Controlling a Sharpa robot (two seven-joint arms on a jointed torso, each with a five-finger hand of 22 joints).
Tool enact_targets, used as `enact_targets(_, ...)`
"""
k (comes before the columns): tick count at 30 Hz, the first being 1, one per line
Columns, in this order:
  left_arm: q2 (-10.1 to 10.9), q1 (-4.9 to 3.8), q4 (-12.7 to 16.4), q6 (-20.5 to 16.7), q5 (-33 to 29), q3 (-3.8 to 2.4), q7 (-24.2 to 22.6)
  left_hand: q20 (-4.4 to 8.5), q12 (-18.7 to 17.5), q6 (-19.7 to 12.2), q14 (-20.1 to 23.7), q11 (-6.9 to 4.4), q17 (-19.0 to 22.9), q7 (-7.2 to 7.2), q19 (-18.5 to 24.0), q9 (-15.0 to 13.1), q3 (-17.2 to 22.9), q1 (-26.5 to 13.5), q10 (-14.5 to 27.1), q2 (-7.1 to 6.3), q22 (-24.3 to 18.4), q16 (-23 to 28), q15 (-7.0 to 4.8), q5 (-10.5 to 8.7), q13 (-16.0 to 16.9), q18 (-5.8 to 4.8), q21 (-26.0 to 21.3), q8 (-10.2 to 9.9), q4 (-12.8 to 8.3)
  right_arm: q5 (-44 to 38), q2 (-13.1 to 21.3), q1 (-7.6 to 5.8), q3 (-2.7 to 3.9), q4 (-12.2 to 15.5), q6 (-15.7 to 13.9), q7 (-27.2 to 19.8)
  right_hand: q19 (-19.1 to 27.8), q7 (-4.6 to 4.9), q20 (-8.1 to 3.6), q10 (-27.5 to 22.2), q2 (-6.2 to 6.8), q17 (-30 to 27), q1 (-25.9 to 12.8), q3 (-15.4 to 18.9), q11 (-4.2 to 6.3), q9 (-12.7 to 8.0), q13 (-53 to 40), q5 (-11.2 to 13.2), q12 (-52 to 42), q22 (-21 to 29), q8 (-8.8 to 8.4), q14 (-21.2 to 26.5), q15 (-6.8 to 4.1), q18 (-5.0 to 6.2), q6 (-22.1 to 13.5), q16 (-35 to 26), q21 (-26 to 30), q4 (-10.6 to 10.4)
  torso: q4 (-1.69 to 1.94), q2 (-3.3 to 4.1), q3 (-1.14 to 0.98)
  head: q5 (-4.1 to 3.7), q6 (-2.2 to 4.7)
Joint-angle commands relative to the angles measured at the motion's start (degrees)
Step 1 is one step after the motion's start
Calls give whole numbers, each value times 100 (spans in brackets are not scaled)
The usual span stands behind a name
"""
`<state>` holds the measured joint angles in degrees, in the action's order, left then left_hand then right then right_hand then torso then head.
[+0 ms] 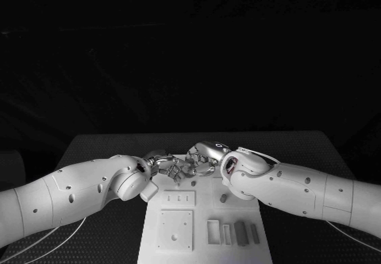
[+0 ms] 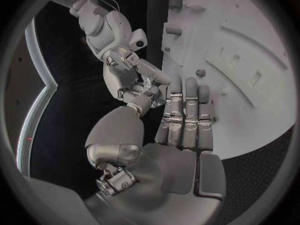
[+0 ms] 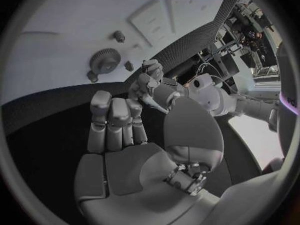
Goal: Assemble the parts on the task board
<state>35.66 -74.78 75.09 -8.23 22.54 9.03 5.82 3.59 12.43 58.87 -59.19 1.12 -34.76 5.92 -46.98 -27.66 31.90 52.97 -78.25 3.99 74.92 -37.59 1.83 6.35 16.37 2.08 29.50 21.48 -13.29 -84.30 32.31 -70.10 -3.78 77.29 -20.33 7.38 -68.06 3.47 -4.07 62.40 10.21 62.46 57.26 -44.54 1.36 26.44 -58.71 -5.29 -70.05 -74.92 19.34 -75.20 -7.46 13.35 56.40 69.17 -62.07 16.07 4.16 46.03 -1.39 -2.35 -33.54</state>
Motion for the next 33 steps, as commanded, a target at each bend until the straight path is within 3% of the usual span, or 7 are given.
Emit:
enact_targets(1,-8,-5,-2,-42,66,-4,-43,29,54,162,-38,-15,-14,-101,80,-50,17,-47,-49,82,123,-76,-25,173,30,-34,27,34,-61,352,30,1,3,-14,-68,-257,17,294,-22,-92,197,-6,-135,214,-129,-113,27,-103,58,-25,-218,33,108,165,-203,-38,22,34,-5,-7,-3,2,-4)
enact_targets(2,-8,-5,-9,-39,66,-4,-36,24,73,169,-35,-19,-18,-106,156,-85,16,-85,-48,102,129,-101,-28,308,46,-69,20,39,-104,360,45,1,3,-16,-83,-276,64,366,-9,-179,350,-11,-270,379,-213,-180,47,-125,112,-26,-381,82,179,164,-506,-67,41,50,-3,-9,-3,2,-3)
enact_targets(9,25,-5,-9,48,150,-4,95,45,132,174,-16,-28,-11,-116,370,-209,22,-221,-27,174,138,-170,-37,417,99,-179,51,35,-231,520,218,1,3,-72,-334,-414,430,656,97,-626,442,-23,-288,990,-481,-263,181,-413,292,-6,-659,419,459,164,-1128,-206,247,36,1,-1,-2,2,5)
enact_targets(13,64,-5,17,259,352,-3,229,49,139,177,-18,-30,-10,-118,374,-219,24,-231,-29,178,138,-177,-39,419,104,-183,60,35,-235,762,432,-1,20,-159,-529,-613,472,677,147,-679,450,-24,-283,1104,-505,-245,223,-531,268,0,-652,469,481,165,-1174,-208,282,15,-4,-5,-7,22,1)
enact_targets(20,149,-5,89,469,1006,-4,500,145,349,198,-199,-112,-121,-131,246,-321,18,-240,-181,199,153,-468,-154,407,223,-175,270,42,-289,1887,631,-100,206,-556,-803,-1007,466,652,185,-677,349,-41,-368,1198,-482,-192,293,-986,222,4,-563,472,462,165,-1079,-202,296,-70,-7,-5,-5,31,-30)
enact_targets(24,169,-5,138,533,1349,-4,635,353,992,292,-556,-349,-378,-220,-91,-448,1,-187,-578,52,154,-1045,-431,988,626,-125,693,61,-317,2122,643,-158,230,-774,-658,-895,494,635,197,-689,249,-67,-380,1232,-466,-173,347,-1037,221,12,-527,499,445,165,-1039,-232,326,-59,-11,-17,-9,19,-69)
enact_targets(33,175,-2,322,806,2134,0,1201,883,3325,338,-1123,-549,-926,-378,-781,-637,1,-148,-547,62,149,-2381,-1039,1010,2402,-2,1909,-159,-322,2340,643,-192,264,-939,-649,-933,553,633,228,-734,156,-121,-413,1273,-464,-166,419,-1035,225,24,-517,535,443,165,-1046,-288,382,-41,-15,-37,-16,-5,-148)
